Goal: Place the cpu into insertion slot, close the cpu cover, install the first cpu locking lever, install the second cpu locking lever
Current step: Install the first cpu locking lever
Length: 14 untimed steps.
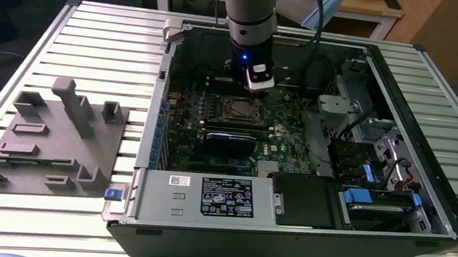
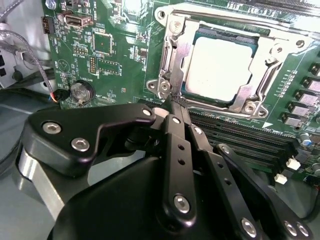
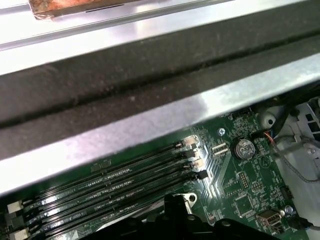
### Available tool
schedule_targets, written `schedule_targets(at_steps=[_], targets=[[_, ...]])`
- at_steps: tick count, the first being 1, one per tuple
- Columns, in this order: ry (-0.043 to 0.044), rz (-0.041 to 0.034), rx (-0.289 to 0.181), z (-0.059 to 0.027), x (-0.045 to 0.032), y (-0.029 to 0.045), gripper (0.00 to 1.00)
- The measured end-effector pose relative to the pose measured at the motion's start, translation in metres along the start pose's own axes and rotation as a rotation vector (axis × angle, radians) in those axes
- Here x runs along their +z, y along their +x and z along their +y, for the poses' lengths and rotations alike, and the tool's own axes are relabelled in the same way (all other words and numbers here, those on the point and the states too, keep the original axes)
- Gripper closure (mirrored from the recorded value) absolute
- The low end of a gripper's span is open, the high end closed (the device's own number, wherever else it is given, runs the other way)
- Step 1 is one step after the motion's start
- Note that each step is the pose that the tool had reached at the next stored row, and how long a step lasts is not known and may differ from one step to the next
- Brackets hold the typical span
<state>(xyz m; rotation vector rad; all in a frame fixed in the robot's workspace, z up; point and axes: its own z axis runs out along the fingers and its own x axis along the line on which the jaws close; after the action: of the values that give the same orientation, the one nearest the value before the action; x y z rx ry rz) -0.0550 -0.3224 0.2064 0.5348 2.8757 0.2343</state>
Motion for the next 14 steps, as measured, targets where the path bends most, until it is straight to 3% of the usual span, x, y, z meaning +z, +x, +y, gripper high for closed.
schedule_targets(at_steps=[2,8,9,14], targets=[[0.018,0.0103,-0.001,0.0,-0.0005,-0.0001,0.89],[0.0854,0.0622,-0.003,0.0001,-0.001,-0.0002,0.89],[0.0886,0.0662,-0.003,0.0003,-0.0021,-0.0004,0.89],[0.0911,0.0722,-0.003,0.0024,-0.0121,-0.0022,0.89]])
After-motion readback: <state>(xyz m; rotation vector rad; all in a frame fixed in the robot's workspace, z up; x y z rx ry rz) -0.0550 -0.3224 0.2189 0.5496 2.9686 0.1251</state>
